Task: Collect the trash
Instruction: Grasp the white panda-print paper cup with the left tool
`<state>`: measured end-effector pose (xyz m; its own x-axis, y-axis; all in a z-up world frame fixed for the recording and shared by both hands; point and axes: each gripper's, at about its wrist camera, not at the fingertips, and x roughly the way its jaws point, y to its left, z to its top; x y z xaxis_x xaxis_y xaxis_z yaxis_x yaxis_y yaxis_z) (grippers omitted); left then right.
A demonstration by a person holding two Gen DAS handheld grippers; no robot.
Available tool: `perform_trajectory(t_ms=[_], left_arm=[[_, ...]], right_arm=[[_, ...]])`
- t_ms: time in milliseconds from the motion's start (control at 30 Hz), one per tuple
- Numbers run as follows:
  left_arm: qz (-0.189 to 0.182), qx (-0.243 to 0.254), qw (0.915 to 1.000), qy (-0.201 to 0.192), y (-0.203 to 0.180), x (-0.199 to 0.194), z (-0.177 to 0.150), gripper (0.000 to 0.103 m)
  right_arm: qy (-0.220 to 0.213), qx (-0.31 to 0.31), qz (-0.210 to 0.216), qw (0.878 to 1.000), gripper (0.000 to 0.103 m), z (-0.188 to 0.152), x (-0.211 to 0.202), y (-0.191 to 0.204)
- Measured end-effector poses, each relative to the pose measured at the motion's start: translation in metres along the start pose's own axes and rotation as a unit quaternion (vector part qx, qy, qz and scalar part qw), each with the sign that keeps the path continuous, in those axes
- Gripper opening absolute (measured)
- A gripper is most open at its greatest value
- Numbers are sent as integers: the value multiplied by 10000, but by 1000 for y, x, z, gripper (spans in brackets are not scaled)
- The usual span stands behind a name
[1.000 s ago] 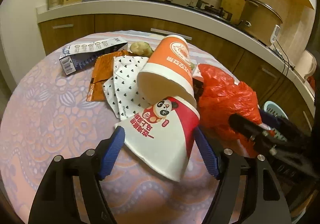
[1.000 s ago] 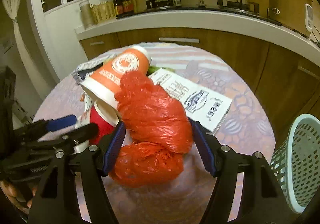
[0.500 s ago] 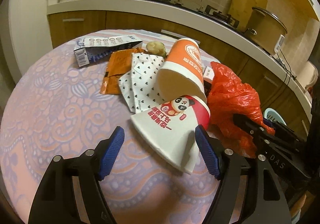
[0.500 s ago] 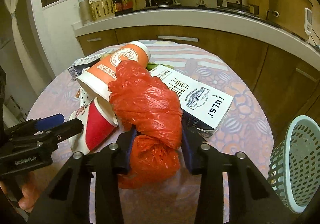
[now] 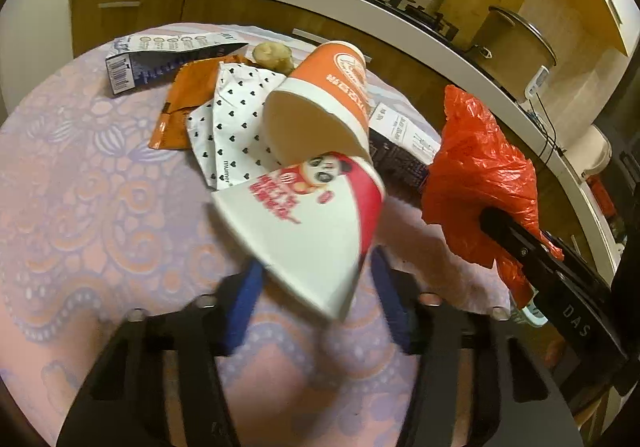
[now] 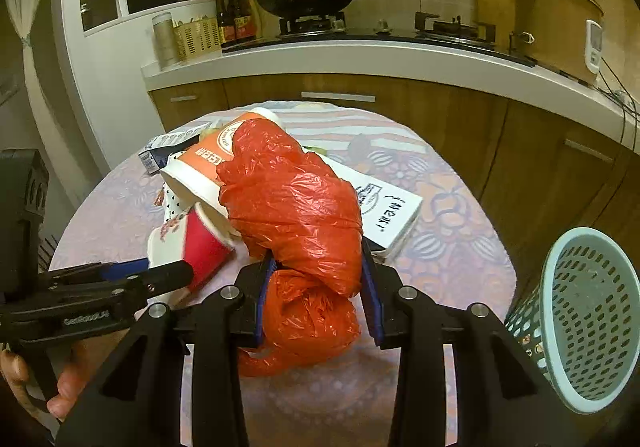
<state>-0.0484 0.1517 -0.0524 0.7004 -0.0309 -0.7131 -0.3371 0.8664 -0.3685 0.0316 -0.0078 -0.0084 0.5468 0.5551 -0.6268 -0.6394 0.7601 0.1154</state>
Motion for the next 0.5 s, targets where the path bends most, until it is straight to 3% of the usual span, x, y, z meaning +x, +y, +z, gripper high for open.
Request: perform_trajectory(t_ms=[100,167,233,500], left_arm=[[-171,28,9998,-93,-7,-2,0,27],[-147,78,9998,-135,-13,0,3,25],[-144,85,9998,-129,-16,4,5,14],[-313,290,9982,-414,-30,-6,3,1]], right_arm=[[-1,26,-20,10000,34,-1,-2,-2],[-21,23,-38,10000,34,-2,-4,-2],[-52,28,-48,10000,34,-3,-8,-3],[-266,58,-90,9996,34,-4,-31,-11]])
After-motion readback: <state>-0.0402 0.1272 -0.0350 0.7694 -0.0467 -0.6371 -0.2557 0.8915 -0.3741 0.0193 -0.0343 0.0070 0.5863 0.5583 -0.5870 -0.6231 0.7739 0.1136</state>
